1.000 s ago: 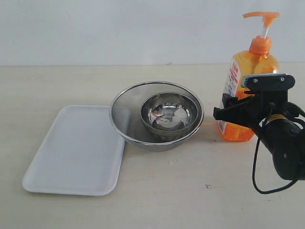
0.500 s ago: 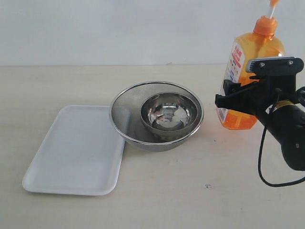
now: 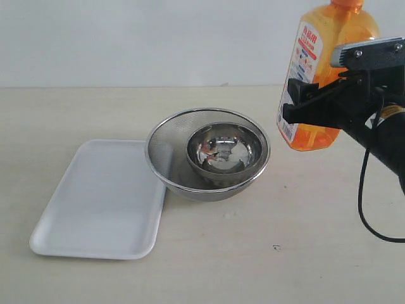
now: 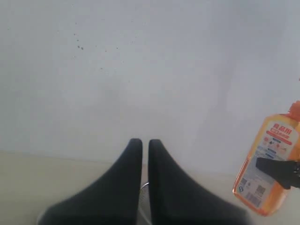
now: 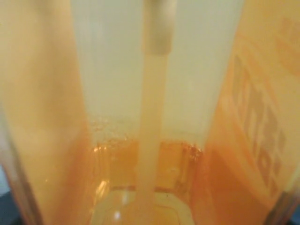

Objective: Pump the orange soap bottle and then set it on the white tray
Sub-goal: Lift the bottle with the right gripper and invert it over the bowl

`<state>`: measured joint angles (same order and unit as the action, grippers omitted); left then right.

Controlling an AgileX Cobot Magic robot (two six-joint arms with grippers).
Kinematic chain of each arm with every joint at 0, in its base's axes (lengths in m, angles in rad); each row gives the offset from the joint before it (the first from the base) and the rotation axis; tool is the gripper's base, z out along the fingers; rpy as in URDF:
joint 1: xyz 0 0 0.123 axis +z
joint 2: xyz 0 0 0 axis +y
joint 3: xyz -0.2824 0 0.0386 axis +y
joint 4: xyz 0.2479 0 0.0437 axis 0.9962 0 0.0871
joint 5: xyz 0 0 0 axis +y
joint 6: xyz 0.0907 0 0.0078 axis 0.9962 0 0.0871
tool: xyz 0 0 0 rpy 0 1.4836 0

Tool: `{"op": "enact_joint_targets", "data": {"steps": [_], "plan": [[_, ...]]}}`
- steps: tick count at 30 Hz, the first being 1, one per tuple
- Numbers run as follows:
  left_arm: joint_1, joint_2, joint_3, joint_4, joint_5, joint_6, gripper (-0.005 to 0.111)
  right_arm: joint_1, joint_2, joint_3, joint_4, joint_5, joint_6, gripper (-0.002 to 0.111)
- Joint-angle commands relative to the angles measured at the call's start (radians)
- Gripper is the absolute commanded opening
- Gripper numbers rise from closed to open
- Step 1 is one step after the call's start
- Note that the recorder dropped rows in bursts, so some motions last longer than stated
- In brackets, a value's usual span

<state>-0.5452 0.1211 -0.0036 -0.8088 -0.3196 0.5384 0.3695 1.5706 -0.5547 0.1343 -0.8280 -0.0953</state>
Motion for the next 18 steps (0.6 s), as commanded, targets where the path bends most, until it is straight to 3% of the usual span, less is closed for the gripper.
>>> {"op": "enact_joint_targets", "data": {"steps": [1, 11, 18], "plan": [[0.003, -0.004, 0.004, -0.025, -0.023, 0.019, 0.005, 0.038, -0.083, -0.005, -0.039, -0.065, 0.011, 0.000], [0.003, -0.004, 0.004, -0.025, -0.031, 0.031, 0.005, 0.264, -0.107, -0.108, -0.035, 0.036, -0.008, 0.000], [0.003, -0.004, 0.004, -0.068, -0.045, 0.063, 0.005, 0.366, -0.105, -0.225, 0.004, 0.106, -0.030, 0.000]]}}
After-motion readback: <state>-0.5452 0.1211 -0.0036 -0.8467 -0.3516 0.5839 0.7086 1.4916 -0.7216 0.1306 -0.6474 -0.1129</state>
